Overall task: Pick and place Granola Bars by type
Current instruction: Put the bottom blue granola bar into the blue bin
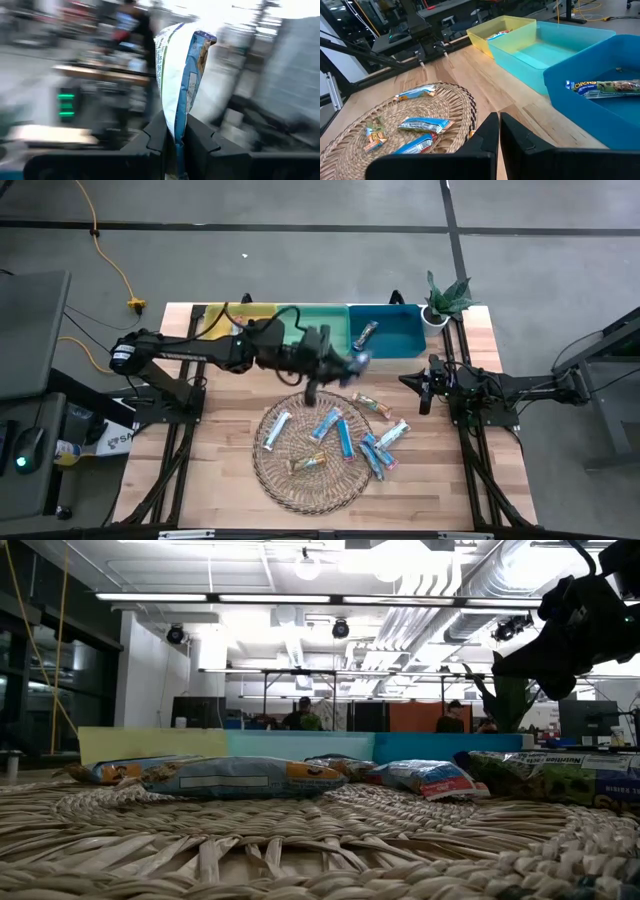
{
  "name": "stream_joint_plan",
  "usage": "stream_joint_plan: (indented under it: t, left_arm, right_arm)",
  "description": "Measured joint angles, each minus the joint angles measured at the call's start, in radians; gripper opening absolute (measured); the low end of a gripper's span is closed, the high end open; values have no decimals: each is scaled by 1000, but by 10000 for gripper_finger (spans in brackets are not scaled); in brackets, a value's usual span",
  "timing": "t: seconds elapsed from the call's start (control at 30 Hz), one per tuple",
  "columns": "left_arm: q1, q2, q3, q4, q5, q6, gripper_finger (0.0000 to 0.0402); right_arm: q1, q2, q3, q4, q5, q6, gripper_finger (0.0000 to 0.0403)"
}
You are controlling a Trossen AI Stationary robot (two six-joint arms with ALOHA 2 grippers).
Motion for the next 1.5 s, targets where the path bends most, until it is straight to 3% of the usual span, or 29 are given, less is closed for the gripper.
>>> stream_joint_plan:
  t: [0.17,0.27,0.43,0.57,0.97,1.27,1.5]
  left_arm:
    - [47,17,1,60,-308,14,40]
    - [97,61,1,104,-421,-61,40]
    - [179,194,68,119,-414,-204,40]
    - [217,341,198,94,-399,-266,40]
    - [299,770,883,-504,-488,-375,40]
    - [358,856,842,-750,-453,-589,40]
    - [356,924,842,-714,-351,-589,40]
  right_arm:
    - [0,0,0,0,0,0,0]
    - [0,0,0,0,0,0,0]
    - [0,0,0,0,0,0,0]
    - [0,0,0,0,0,0,0]
    - [0,0,0,0,0,0,0]
    - [0,0,0,0,2,0,0]
    - [0,0,0,1,0,0,0]
